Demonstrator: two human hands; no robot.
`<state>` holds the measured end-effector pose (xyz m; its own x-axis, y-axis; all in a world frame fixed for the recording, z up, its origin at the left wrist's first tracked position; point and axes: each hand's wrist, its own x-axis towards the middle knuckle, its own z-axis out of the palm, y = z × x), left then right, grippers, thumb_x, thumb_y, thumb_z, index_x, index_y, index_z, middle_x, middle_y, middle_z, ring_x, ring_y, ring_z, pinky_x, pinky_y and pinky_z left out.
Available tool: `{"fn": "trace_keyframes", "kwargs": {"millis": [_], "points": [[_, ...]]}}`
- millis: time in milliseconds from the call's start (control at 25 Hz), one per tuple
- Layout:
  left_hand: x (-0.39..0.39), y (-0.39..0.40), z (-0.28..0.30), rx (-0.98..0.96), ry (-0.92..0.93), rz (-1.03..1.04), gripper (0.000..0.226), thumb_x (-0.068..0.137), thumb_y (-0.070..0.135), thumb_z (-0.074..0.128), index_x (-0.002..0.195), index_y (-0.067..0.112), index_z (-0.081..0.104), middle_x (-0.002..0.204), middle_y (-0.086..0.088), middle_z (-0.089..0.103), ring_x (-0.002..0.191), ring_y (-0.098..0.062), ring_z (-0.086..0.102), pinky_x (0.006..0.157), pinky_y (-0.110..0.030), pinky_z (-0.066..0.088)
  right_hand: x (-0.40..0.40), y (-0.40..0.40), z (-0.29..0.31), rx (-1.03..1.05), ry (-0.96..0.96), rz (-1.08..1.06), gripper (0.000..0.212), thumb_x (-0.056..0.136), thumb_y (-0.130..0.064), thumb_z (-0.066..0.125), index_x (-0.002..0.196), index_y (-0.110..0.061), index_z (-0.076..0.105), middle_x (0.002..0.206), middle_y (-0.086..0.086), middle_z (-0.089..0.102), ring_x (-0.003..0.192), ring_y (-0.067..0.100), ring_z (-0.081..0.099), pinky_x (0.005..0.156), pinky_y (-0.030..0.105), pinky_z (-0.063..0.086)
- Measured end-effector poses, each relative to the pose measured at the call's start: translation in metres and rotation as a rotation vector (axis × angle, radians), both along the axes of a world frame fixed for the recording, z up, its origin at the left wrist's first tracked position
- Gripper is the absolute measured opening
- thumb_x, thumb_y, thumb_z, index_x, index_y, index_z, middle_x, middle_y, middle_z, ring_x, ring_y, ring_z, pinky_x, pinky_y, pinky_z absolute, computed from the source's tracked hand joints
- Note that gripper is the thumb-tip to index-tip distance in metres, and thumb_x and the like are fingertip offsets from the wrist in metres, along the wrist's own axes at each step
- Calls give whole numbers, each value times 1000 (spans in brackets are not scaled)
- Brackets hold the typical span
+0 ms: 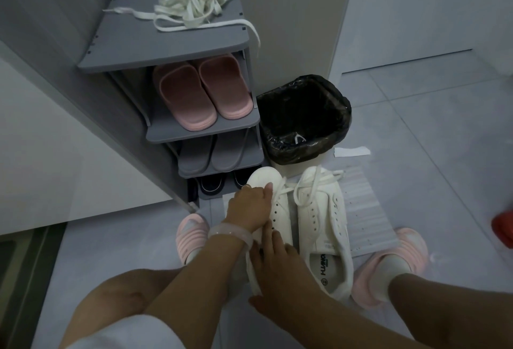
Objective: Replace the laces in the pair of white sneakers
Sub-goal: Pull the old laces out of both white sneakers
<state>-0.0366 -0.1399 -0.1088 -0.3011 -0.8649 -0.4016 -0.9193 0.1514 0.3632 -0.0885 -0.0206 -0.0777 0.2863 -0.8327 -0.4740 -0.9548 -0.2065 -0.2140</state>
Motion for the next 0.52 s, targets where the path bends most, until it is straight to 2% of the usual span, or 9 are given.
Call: {"fn": "trace_keyframes", "kwargs": {"millis": [80, 160, 200, 280, 320, 360, 440, 520], "points": [[-2, -1, 7, 10, 24, 84, 58, 99, 39, 19, 102, -5, 57, 103, -23, 62, 100, -39, 57, 84, -42, 44, 3, -4, 0, 12, 22, -9, 85, 90, -45, 49, 146, -4, 1, 151, 28, -12, 136, 40, 13, 105, 47, 28], [-2, -3, 15, 95, 98, 182, 63, 98, 43, 18, 100, -6, 59, 104, -24, 63, 101, -38, 58, 85, -41, 44, 5, -6, 1, 53, 45, -27, 85, 91, -47, 46, 147, -4, -2, 151, 30, -12, 136, 40, 13, 106, 47, 28], [0, -6, 17, 154, 163, 271, 66, 98, 44, 17, 97, -5, 60, 103, -22, 64, 102, -37, 58, 88, -39, 44, 5, -7, 3, 72, 64, -35, 85, 91, -48, 44, 147, -4, -3, 150, 32, -12, 138, 40, 11, 107, 47, 27], [5, -13, 30, 319, 348, 495, 68, 98, 48, 17, 77, 2, 63, 98, -16, 66, 100, -31, 57, 88, -35, 40, 6, -8, 4, 96, 102, -33, 84, 92, -50, 40, 147, -3, -4, 149, 34, -14, 139, 41, 7, 108, 48, 26], [9, -17, 43, 346, 415, 572, 67, 98, 48, 18, 68, 5, 61, 96, -14, 66, 97, -27, 57, 84, -33, 37, 7, -8, 4, 107, 121, -31, 83, 93, -49, 39, 147, -2, -4, 148, 35, -14, 140, 42, 5, 108, 49, 25], [14, -21, 55, 322, 485, 645, 67, 97, 48, 20, 67, 5, 62, 96, -13, 66, 93, -23, 56, 82, -31, 33, 8, -8, 3, 117, 133, -31, 82, 94, -48, 38, 147, -1, -4, 148, 36, -14, 140, 43, 5, 108, 49, 26], [27, -32, 74, 270, 644, 783, 61, 97, 46, 28, 91, -2, 66, 102, -14, 65, 93, -22, 53, 81, -28, 30, 10, -9, 2, 129, 151, -31, 80, 95, -45, 37, 146, 0, -4, 147, 37, -13, 140, 44, 4, 108, 49, 25], [35, -31, 87, 235, 752, 747, 45, 96, 38, 38, 109, 1, 61, 110, -10, 61, 100, -21, 53, 77, -27, 35, 11, -10, 2, 135, 151, -32, 81, 94, -47, 37, 147, 0, -4, 147, 37, -13, 140, 44, 5, 108, 49, 25]]}}
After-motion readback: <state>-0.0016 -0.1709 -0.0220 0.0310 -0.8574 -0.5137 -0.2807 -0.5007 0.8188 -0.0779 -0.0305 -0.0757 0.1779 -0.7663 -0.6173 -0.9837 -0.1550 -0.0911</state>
